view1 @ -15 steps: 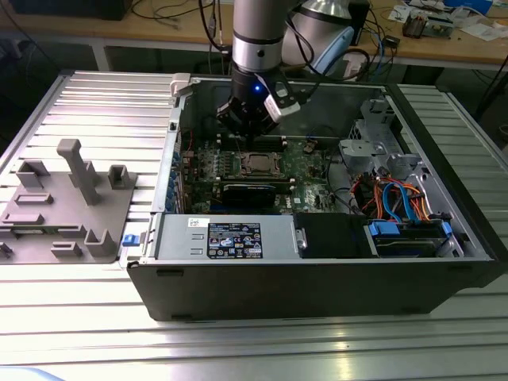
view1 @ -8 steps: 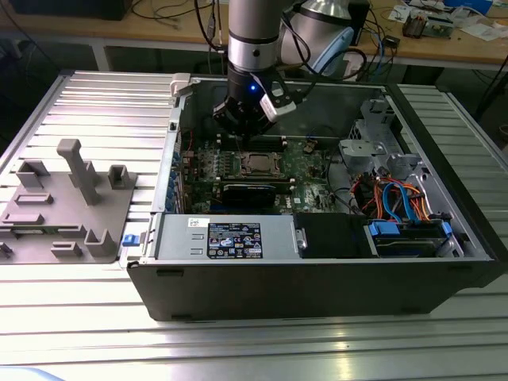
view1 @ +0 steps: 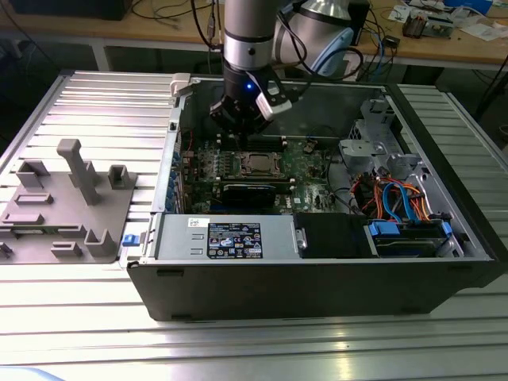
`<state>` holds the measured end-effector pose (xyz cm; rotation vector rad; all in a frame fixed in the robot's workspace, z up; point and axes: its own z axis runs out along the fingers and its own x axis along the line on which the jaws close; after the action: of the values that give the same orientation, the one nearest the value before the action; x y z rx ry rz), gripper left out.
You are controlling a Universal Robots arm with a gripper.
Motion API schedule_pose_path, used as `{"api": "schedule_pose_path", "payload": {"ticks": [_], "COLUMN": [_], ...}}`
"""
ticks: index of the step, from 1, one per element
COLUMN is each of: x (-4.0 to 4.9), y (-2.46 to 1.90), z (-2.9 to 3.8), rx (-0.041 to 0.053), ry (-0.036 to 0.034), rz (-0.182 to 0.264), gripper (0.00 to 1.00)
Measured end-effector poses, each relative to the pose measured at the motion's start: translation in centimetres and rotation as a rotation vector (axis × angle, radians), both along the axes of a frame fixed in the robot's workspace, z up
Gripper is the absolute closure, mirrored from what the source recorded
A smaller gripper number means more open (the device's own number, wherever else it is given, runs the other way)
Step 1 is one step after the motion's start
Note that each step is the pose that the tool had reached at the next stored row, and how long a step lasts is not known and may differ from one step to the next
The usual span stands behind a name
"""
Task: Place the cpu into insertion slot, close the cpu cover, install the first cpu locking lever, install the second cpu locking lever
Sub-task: 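Install the first cpu locking lever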
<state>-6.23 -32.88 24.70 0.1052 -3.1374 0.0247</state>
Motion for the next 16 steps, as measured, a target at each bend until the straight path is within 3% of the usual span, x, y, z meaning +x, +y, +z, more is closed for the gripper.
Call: {"api": "schedule_pose_path", "payload": {"ticks": [11,16], "x": [-0.43,-1.35], "y": [0.79,1.04], "z": [0.01,0.03], "rx": [0.0,0.0], "ry": [-0.0002,-0.0015], "rz": [0.0,0.001], "gripper": [0.89,0.89]}}
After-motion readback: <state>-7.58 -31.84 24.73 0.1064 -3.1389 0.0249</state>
